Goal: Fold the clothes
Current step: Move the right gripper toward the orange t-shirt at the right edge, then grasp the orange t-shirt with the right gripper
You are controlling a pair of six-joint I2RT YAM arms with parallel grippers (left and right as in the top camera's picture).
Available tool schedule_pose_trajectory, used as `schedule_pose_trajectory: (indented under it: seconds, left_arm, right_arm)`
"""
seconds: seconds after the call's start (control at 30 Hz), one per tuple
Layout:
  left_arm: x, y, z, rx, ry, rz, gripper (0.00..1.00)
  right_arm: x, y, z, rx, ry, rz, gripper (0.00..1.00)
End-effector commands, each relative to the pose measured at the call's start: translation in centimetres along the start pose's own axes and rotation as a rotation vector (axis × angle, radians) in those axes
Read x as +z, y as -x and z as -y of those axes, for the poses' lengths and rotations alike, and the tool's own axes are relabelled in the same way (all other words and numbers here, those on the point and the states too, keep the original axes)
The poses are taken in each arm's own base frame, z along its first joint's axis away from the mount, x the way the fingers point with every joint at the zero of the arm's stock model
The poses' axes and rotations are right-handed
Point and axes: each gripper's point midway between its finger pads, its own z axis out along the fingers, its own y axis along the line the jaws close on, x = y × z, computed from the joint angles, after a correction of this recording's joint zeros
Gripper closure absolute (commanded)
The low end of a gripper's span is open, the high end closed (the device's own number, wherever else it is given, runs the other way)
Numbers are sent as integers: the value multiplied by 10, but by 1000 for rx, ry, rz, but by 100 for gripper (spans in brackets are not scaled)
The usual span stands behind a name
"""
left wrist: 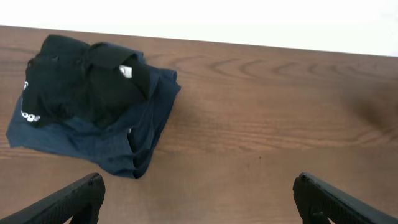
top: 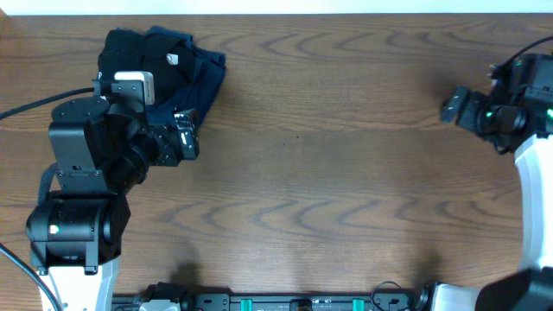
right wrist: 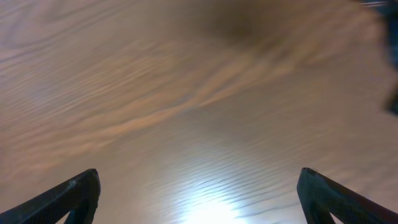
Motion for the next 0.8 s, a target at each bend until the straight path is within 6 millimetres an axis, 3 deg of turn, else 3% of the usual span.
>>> schedule_pose_trajectory:
  seconds: [0.0, 0.27, 0.37, 0.77]
  left_arm:
    - [-8, 7, -1, 16, 11, 23, 2]
    - [-7, -4, -2, 6, 15, -24, 2]
    - [-4, -9, -3, 0, 17, -50, 2]
    - [10, -28, -7, -22, 22, -158, 2]
  right_arm:
    - [7, 18, 48, 64, -205, 46, 5]
    - [46, 62, 104, 224, -257, 167, 20]
    - [62, 77, 111, 243, -223, 179, 25]
    - [114, 144, 141, 273, -264, 150, 19]
